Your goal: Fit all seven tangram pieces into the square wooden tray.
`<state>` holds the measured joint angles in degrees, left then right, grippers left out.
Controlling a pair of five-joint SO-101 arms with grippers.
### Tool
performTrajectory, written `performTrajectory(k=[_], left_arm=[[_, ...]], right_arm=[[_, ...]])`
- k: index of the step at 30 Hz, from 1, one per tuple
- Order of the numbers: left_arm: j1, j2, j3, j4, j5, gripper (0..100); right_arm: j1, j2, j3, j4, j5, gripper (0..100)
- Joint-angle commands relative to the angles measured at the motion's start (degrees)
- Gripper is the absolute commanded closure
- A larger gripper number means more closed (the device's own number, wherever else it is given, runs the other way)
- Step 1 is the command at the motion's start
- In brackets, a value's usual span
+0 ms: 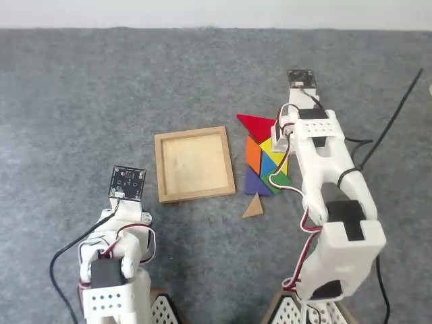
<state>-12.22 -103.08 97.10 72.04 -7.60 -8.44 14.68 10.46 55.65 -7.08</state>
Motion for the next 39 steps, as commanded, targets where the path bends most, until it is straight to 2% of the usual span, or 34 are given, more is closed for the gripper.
performTrajectory(k=[1, 5, 8, 10, 16, 20, 22, 26, 32, 39], left_arm=[[0.0, -0.8, -0.7, 0.3, -0.5, 99], [0.0, -0.8, -0.7, 0.3, -0.5, 99], [0.0, -0.8, -0.7, 0.3, -0.5, 99], [0.0, -0.8, -0.7, 0.3, -0.5, 99], [-0.2, -0.8, -0.7, 0.3, -0.5, 99], [-0.1, -0.8, -0.7, 0.3, -0.5, 99], [-0.1, -0.8, -0.7, 0.3, -0.5, 99], [-0.1, -0.8, -0.7, 0.3, -0.5, 99], [-0.1, -0.8, -0.7, 0.3, -0.5, 99], [-0.1, -0.8, -0.7, 0.3, -0.5, 99]], right_arm=[[-1.7, -4.9, -2.1, -2.6, -2.4, 70.1], [-5.6, -2.2, -4.0, -5.3, -4.9, 68.0], [-9.0, 1.8, -5.2, -9.5, -15.5, 64.1], [-9.8, 4.7, -6.8, -11.4, -19.2, 61.2], [-9.5, 10.9, -12.9, -3.9, -18.4, 62.7], [-6.0, 13.8, -15.5, -0.4, -18.2, 65.6], [-3.6, 14.9, -16.5, 1.0, -16.3, 68.2], [-0.4, 16.6, -18.9, 5.5, -7.1, 74.6], [0.6, 16.7, -19.7, 13.5, 4.8, 79.0], [6.3, 9.8, -20.2, 18.2, 6.7, 79.0]])
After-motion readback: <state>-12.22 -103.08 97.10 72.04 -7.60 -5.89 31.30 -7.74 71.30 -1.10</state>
